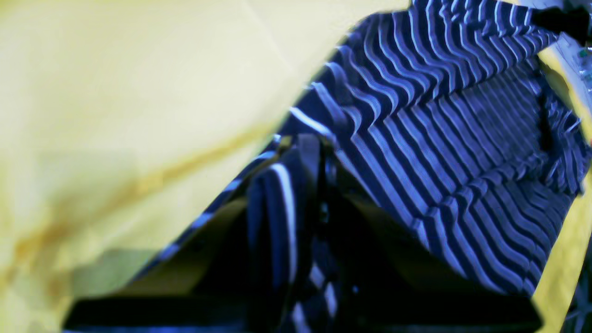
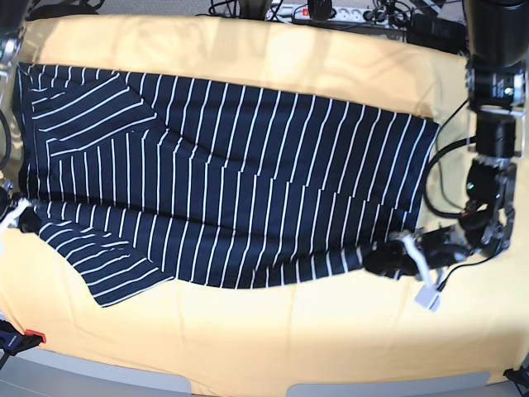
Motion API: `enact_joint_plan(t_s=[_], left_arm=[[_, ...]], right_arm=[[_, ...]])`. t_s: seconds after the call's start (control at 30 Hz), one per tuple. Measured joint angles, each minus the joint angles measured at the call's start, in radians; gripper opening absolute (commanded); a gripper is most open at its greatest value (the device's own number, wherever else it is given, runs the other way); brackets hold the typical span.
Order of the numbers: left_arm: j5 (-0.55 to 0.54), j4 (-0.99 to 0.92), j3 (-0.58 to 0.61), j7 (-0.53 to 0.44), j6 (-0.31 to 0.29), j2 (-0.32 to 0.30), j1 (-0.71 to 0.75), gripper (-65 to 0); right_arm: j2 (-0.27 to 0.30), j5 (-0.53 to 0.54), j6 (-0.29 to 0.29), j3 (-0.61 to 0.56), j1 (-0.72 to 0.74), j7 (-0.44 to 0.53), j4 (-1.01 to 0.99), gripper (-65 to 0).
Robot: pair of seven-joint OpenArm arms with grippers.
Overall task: Fold the T-shirt properly
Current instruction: 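Fold the hem over toward the collar with both grippers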
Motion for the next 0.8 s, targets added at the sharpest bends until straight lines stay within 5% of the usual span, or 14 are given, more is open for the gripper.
enact_joint_plan(t_s=[0.37,0.67,0.8], left_arm=[[-0.084,0.039,0.0,0.029,0.0,-0.122,0.022,-65.0],[-0.396,0.039,0.0,0.352,0.0,-0.139,0.024,-65.0],[-0.416,0.039,0.0,0.45,0.0,-0.147,0.024,-65.0]], right_arm=[[0.036,0.0,0.0,-0.001,-0.013,-0.016,0.008,-65.0],[0.055,0.096,0.002,-0.001,-0.019,-0.156,0.009,-65.0],[0.058,0.105,0.002,-0.001,-0.021,-0.196,0.009,-65.0]])
